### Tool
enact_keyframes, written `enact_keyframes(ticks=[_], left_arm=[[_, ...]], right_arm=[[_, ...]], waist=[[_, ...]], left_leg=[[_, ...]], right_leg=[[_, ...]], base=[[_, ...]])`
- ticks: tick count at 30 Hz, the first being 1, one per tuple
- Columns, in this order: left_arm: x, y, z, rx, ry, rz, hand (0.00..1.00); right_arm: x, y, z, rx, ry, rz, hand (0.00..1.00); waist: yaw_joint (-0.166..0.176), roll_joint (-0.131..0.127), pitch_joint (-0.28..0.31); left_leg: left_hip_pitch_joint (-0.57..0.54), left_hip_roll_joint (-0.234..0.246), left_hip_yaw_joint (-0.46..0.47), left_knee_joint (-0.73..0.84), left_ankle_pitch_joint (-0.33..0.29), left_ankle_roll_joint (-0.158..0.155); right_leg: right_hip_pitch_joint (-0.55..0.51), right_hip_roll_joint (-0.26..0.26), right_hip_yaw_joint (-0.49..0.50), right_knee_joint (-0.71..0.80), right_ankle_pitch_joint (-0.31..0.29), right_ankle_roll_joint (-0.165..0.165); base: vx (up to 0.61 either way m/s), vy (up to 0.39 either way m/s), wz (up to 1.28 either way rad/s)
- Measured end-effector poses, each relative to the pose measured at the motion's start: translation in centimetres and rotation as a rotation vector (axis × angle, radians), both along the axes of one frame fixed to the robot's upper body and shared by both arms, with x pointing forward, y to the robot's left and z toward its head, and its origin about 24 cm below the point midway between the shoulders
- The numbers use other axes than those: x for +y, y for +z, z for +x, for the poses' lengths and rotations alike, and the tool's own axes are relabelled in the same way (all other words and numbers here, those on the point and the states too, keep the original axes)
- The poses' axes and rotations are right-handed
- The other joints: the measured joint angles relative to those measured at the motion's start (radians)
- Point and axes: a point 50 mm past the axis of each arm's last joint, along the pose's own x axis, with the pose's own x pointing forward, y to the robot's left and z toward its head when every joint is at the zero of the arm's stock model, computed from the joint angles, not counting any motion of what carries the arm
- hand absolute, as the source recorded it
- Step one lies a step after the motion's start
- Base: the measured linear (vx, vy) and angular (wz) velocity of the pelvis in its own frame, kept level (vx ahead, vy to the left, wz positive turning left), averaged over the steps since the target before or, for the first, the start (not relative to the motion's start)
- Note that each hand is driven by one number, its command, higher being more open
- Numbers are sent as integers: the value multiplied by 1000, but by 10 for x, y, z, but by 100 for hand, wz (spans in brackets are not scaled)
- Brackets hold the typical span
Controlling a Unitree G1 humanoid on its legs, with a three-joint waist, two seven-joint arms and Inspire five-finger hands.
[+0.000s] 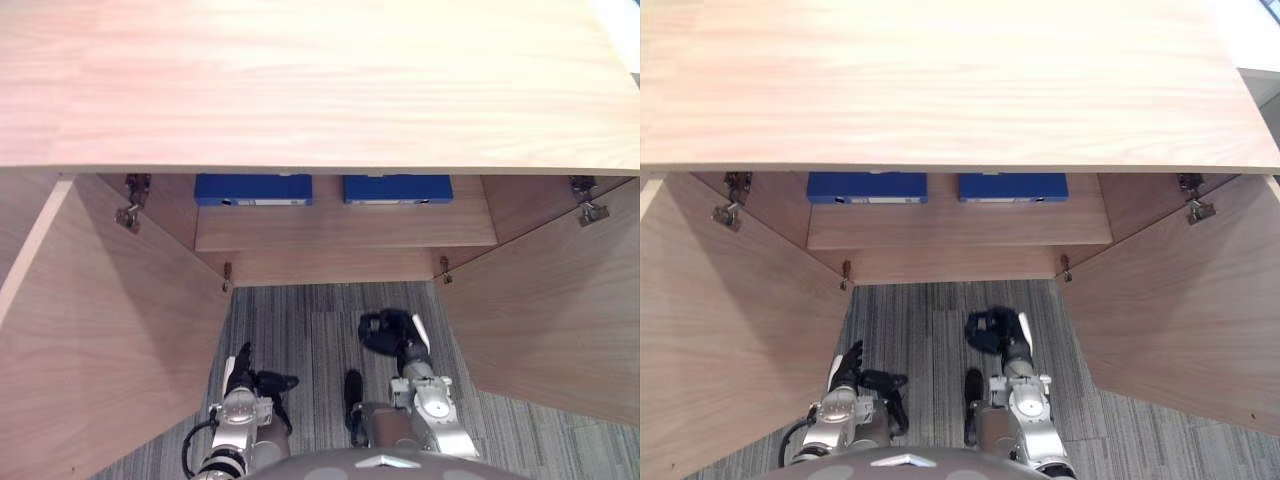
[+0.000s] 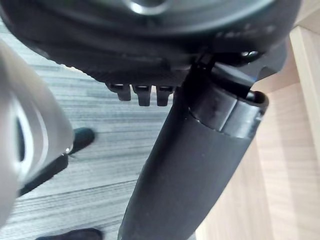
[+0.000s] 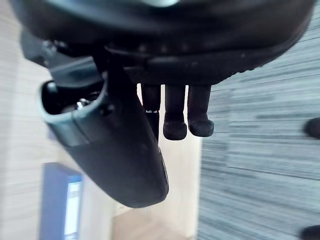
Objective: Walk over to the cabinet, pick up the folder, carry it to the office cabinet, place the folder inside the office cabinet, then close the office cabinet door
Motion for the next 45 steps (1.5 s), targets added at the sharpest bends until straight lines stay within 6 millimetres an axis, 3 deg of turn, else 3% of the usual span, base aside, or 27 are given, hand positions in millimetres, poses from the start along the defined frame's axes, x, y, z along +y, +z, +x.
enact_keyframes(ticks=[4, 9, 18, 28, 31, 35, 39, 45], left_arm=[[5, -7, -13, 64, -2, 25, 100], [6, -13, -26, 121, 3, 24, 100], [10, -17, -37, 162, 7, 29, 100], [15, -18, -43, 196, -38, 53, 100], [13, -20, -45, 209, -48, 46, 100], [11, -21, -47, 229, -78, 51, 100], [10, -23, -52, 251, -79, 51, 100], [-3, -25, -53, 253, -97, 25, 100]], right_arm=[[-9, -20, -17, 122, 5, -53, 100], [-33, -41, -41, 269, -116, -106, 100], [-54, -51, -58, 364, -303, -91, 100], [-59, -54, -65, 391, -468, -3, 100], [-65, -54, -71, 395, -554, 29, 100], [-81, -52, -91, 378, -716, 67, 100], [-103, -44, -109, 292, -961, 139, 100], [-140, -14, -109, 71, -1153, 128, 100]], waist=[[-4, 10, -23], [-9, 10, -68], [-15, 3, -96], [-27, -3, -110], [-51, -1, -112], [-63, -3, -115], [-95, -6, -124], [-119, -4, -130]], left_leg=[[76, -22, 14, -83, 33, -8], [135, -52, 9, -178, 80, -7], [200, -132, -22, -343, 154, 13], [247, -157, 32, -344, 135, 30], [262, -154, 68, -344, 123, 25], [289, -147, 135, -334, 98, 14], [304, -132, 219, -287, 52, 6], [332, -116, 318, -250, -1, -13]], right_leg=[[49, 3, 28, -52, 33, -4], [83, 0, 42, -100, 67, -9], [90, -30, 47, -143, 99, 16], [118, -43, 108, -161, 113, 30], [116, -35, 144, -161, 114, 30], [110, -18, 212, -157, 115, 30], [99, 1, 295, -145, 117, 29], [78, 27, 388, -120, 117, 29]], base=[[-3, -3, -23], [-79, -14, -7], [-127, 43, 0], [0, 29, -18], [-4, -12, -39], [-4, -22, -51], [22, -24, -64], [7, -25, -52]])
